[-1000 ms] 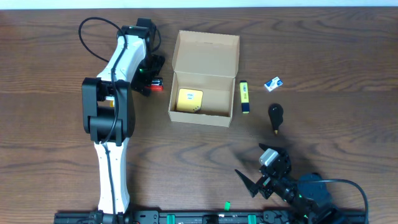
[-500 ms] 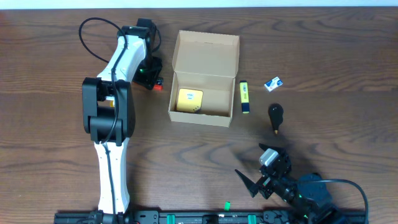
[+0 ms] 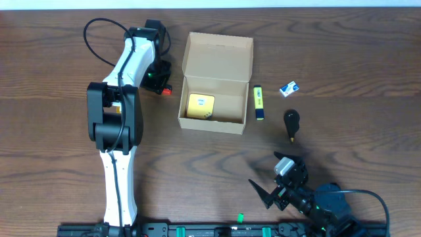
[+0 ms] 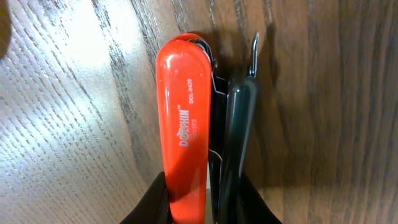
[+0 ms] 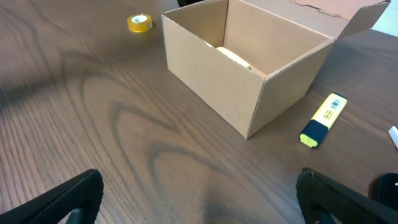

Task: Pack container
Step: 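Grasp the red stapler with the left gripper and lift, then carry the stapler with the left gripper into the box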

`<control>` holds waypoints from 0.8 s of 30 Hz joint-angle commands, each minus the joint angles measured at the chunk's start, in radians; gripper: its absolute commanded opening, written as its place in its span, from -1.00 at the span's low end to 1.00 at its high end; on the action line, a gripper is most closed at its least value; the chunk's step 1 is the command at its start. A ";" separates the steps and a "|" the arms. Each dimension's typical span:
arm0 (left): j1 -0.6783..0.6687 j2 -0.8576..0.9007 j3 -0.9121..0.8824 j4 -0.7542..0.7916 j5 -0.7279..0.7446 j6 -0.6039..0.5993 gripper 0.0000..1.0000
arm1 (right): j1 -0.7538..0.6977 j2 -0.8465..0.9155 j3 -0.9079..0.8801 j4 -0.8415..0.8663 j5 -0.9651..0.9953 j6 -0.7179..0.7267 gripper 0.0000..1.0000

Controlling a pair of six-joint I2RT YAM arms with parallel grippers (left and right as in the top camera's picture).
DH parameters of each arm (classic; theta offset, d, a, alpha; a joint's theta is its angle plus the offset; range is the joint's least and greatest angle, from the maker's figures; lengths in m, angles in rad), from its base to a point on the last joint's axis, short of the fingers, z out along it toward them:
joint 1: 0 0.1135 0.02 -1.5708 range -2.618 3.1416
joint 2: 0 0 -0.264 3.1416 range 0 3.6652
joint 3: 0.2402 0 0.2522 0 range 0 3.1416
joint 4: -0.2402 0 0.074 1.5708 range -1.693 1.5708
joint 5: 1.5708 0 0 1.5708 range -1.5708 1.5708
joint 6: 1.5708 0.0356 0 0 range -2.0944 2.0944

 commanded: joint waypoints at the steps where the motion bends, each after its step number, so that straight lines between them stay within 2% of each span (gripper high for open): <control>1: 0.000 0.005 -0.006 -0.019 -0.010 0.064 -0.89 | 0.008 -0.007 -0.004 -0.001 -0.004 0.012 0.99; 7: 0.000 -0.089 -0.002 -0.035 -0.114 0.165 -0.88 | 0.008 -0.007 -0.004 -0.001 -0.004 0.012 0.99; 11: 0.000 -0.190 -0.002 -0.011 -0.165 0.339 -0.89 | 0.008 -0.007 -0.004 -0.001 -0.004 0.012 0.99; 18: -0.022 -0.390 -0.002 0.078 -0.156 0.861 -0.89 | 0.008 -0.007 -0.004 -0.001 -0.004 0.012 0.99; 24: -0.089 -0.527 -0.002 0.085 -0.073 1.311 -0.89 | 0.008 -0.007 -0.004 -0.001 -0.004 0.012 0.99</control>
